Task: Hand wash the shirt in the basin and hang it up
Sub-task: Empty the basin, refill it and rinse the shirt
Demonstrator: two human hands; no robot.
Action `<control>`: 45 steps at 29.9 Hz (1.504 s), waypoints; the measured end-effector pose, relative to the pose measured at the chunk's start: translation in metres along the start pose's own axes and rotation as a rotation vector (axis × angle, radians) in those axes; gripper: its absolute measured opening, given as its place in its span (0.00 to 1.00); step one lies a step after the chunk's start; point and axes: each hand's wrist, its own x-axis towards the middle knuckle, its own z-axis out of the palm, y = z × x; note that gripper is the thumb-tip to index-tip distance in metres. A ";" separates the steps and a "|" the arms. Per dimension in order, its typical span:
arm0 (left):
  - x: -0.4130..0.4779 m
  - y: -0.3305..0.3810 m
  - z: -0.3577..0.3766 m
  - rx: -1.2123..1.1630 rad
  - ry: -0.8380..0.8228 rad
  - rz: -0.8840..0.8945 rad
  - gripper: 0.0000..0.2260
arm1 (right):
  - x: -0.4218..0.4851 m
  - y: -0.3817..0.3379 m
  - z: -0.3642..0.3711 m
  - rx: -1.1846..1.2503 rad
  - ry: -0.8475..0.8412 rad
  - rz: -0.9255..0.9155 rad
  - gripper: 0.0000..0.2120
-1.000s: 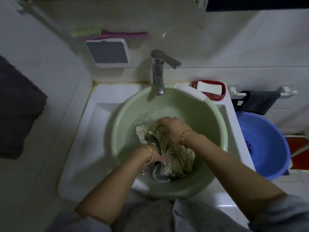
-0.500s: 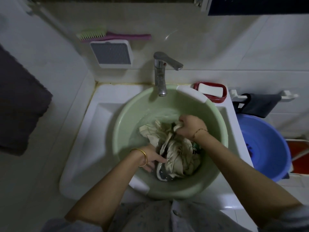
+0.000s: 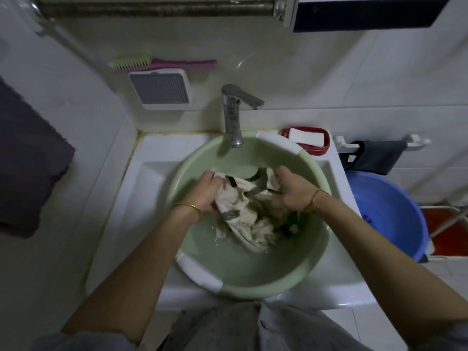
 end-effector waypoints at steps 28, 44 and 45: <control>-0.065 0.129 -0.034 -0.004 -0.129 0.550 0.17 | -0.053 -0.086 -0.070 1.503 0.100 -0.221 0.19; 0.017 -0.018 0.008 0.596 0.082 0.285 0.29 | 0.019 -0.011 0.033 0.105 0.036 0.304 0.39; 0.021 -0.026 0.010 0.525 0.148 0.315 0.28 | 0.023 -0.008 0.041 0.000 0.063 0.294 0.39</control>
